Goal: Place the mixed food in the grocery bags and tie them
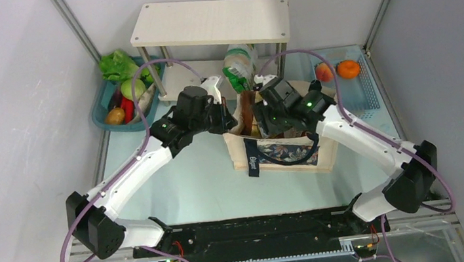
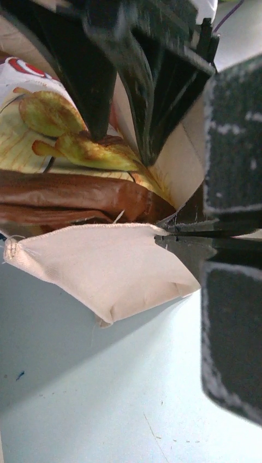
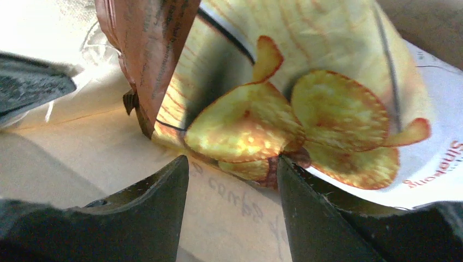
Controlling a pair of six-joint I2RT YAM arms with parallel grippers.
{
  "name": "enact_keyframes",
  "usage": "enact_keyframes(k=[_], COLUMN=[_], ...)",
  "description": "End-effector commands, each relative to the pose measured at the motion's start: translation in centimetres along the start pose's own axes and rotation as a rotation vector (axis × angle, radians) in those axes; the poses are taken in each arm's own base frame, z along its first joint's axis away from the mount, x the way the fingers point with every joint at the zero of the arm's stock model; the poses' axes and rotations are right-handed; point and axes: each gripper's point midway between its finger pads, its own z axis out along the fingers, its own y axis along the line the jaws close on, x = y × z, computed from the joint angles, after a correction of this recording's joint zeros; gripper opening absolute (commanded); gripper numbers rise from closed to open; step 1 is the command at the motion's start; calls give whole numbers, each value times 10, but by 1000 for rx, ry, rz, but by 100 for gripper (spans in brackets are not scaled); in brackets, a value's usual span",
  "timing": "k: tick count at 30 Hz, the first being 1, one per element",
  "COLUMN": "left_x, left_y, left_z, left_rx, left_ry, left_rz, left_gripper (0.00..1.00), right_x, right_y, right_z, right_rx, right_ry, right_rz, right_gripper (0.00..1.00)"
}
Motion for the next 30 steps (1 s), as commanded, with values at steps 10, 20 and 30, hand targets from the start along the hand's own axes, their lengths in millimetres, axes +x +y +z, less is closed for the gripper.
enact_keyframes(k=[10, 20, 30], left_x=[-61, -60, -60], left_y=[-1, 9, 11], left_z=[-14, 22, 34], left_rx=[-76, -110, -111], left_ry=[-182, -127, -108], left_rz=[27, 31, 21], left_gripper=[34, 27, 25], right_x=[-109, -132, -39], right_y=[-2, -3, -9], right_z=[-85, -33, 59], right_rx=[-133, -78, -47], right_ry=[-335, -324, -89], right_rz=[67, 8, 25], right_gripper=[36, 31, 33])
